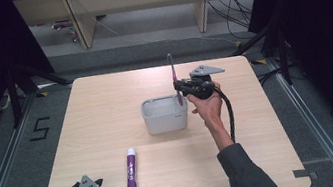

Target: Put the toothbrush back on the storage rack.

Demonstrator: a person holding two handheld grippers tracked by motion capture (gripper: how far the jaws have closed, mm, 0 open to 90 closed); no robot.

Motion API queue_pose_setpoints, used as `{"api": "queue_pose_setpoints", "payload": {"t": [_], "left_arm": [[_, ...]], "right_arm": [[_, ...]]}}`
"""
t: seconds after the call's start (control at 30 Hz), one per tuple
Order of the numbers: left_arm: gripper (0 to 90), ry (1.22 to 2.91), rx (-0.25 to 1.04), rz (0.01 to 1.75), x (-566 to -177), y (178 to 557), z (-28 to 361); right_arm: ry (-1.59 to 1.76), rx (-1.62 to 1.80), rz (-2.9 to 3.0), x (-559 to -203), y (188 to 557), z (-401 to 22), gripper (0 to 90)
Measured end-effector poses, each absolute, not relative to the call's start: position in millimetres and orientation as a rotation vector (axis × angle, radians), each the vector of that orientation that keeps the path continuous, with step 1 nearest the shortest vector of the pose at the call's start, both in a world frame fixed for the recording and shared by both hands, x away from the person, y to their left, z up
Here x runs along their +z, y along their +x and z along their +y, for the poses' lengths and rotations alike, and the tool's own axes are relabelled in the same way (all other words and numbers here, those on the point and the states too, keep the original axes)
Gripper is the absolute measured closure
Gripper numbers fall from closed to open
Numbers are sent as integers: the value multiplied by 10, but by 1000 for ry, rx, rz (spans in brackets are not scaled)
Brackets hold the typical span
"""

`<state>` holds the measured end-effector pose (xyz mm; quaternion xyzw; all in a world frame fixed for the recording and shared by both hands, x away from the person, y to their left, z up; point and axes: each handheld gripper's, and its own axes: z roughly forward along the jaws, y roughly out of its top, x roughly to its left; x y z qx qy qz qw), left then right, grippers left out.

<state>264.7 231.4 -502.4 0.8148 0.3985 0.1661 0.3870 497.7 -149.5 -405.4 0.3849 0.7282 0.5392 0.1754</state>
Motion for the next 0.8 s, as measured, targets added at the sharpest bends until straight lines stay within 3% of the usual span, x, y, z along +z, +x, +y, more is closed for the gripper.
{"api": "queue_pose_setpoints", "payload": {"t": [0.8], "left_arm": [[173, 2069, 424, 1016, -5031, 2647, 2309]], "right_arm": [[1080, 1491, 2079, -4224, 4980, -1479, 828]]}}
